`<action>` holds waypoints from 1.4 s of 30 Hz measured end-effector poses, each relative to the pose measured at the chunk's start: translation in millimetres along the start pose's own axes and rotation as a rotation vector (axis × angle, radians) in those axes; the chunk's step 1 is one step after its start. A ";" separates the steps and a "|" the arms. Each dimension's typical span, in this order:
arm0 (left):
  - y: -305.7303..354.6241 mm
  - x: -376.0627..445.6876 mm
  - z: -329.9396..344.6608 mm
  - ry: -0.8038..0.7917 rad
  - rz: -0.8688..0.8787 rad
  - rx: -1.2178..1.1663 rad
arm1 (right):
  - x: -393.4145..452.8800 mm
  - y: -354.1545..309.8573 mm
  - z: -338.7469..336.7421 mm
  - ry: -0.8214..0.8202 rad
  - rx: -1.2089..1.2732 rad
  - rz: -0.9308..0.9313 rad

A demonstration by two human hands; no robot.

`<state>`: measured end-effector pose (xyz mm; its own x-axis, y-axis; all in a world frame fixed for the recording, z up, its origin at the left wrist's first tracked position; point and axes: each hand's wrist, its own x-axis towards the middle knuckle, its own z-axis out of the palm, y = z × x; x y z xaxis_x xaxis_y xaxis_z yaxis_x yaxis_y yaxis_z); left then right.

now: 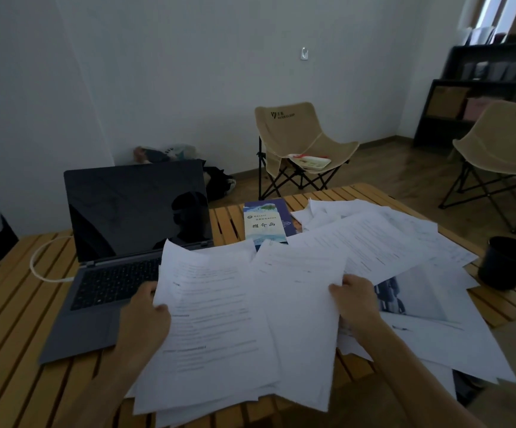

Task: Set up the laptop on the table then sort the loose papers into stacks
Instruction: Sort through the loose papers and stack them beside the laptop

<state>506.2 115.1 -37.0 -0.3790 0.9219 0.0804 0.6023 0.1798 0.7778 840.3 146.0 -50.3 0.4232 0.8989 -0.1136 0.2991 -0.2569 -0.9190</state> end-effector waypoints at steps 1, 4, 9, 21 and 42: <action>0.1 -0.6 1.6 -0.017 0.002 0.008 | 0.9 -4.4 -4.0 0.061 -0.084 -0.087; -4.5 -2.3 5.4 -0.067 0.037 0.084 | -1.9 -29.7 -26.9 0.243 -0.143 -0.313; -5.1 0.1 8.0 -0.107 0.114 0.599 | -3.5 -61.9 -77.6 0.259 0.270 -0.378; -6.1 2.0 10.8 -0.377 0.272 0.494 | 3.3 -47.2 -52.8 0.002 0.513 -0.012; 39.9 2.5 23.2 0.262 0.309 -0.297 | -38.1 -11.3 40.3 -0.206 0.253 -0.162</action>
<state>545.6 132.6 -20.3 -0.4011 0.7924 0.4596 0.5031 -0.2288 0.8334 786.3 128.9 -50.8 0.1983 0.9801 -0.0089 0.1165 -0.0326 -0.9927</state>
